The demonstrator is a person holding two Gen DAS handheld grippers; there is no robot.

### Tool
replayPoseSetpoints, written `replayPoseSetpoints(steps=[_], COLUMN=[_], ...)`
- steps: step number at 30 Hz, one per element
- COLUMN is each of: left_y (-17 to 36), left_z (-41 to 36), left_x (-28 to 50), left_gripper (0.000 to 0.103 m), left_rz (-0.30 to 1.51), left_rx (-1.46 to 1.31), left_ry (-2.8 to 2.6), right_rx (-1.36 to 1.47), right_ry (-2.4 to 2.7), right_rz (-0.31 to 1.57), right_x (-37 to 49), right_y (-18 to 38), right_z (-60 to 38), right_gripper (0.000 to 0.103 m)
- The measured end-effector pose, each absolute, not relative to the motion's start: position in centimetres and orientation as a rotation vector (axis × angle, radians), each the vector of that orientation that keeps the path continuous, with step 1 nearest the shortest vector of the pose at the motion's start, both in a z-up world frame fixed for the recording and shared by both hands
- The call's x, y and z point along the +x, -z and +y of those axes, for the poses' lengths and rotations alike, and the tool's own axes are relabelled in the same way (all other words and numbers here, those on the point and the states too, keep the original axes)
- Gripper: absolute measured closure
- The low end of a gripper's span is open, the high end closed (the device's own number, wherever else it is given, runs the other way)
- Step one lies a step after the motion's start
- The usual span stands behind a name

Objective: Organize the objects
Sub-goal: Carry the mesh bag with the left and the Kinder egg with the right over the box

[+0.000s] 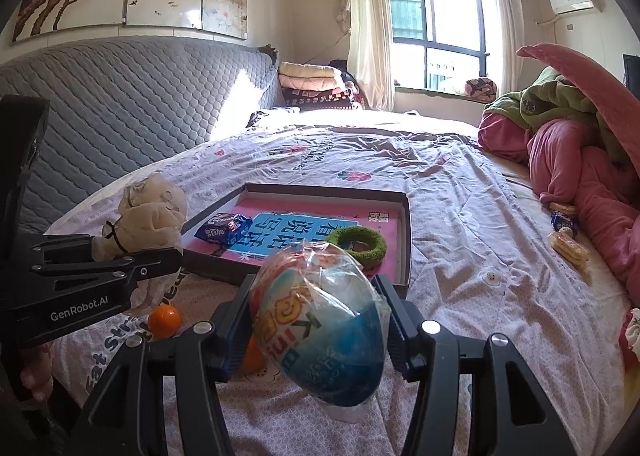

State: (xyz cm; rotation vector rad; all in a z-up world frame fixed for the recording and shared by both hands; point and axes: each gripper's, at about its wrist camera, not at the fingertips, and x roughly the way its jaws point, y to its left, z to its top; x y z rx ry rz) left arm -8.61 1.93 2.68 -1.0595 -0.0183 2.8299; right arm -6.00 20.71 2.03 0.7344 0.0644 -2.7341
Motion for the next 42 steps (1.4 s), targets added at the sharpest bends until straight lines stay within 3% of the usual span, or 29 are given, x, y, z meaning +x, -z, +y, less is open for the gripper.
replayPoseSetpoints(steps=[42], left_y=[-4.9], left_z=[-0.3], left_x=[-12.2], left_gripper=[0.081], left_rz=[-0.084], left_rx=[-0.968], left_ry=[-2.907], right_rx=[0.600], right_ry=[2.736], right_rz=[0.181], right_x=[-9.9], right_y=[-4.9], right_z=[18.6], right_gripper=[0.046])
